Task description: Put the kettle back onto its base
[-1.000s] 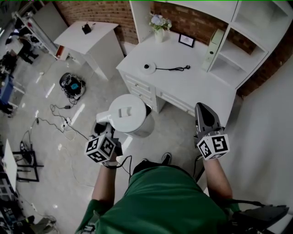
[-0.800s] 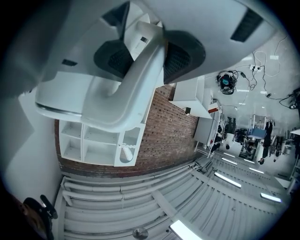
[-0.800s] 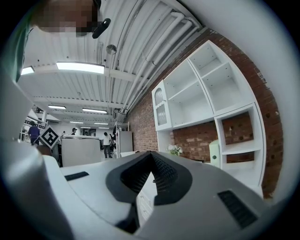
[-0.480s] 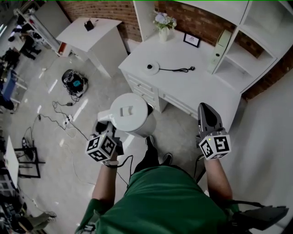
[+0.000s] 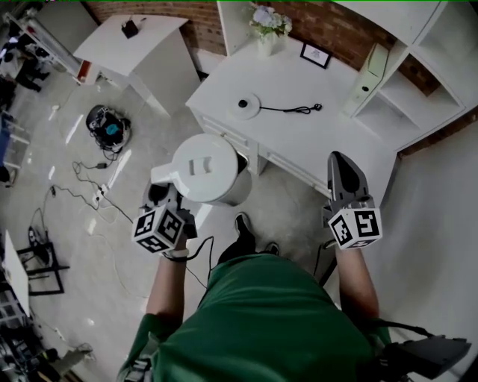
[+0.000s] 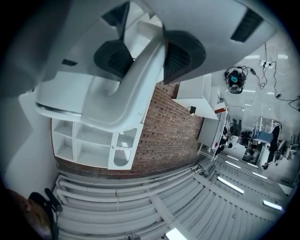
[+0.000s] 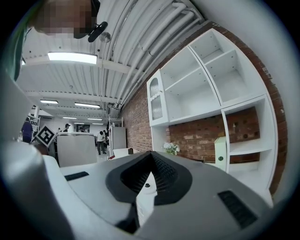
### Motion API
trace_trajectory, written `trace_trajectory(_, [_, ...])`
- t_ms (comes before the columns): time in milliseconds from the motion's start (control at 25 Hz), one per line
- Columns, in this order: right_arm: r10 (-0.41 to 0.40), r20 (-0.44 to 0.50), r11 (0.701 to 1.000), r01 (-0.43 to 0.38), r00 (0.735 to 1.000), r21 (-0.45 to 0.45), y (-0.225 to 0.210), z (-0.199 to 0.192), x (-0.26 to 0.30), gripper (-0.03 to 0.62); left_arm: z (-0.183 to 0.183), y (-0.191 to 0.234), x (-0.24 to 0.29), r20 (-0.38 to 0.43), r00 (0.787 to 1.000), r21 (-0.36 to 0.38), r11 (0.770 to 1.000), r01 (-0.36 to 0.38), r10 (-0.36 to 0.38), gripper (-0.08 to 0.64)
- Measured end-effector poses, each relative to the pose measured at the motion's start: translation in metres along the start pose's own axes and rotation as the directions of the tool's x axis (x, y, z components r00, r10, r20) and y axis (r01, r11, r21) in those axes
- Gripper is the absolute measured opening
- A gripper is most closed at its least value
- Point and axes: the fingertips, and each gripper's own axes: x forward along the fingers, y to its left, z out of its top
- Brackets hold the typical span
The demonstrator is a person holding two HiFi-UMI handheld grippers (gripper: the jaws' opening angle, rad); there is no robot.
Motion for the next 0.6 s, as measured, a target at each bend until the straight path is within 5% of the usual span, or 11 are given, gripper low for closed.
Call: trace_trajectory(600, [-0.099,-0.058,0.994,0.096,0.993,-0.057,0.01,-0.004,0.1,0.011,0.03,0.05,0.136,-0.029,0.995,0.029,0.995,0.096,-0.095,0.195])
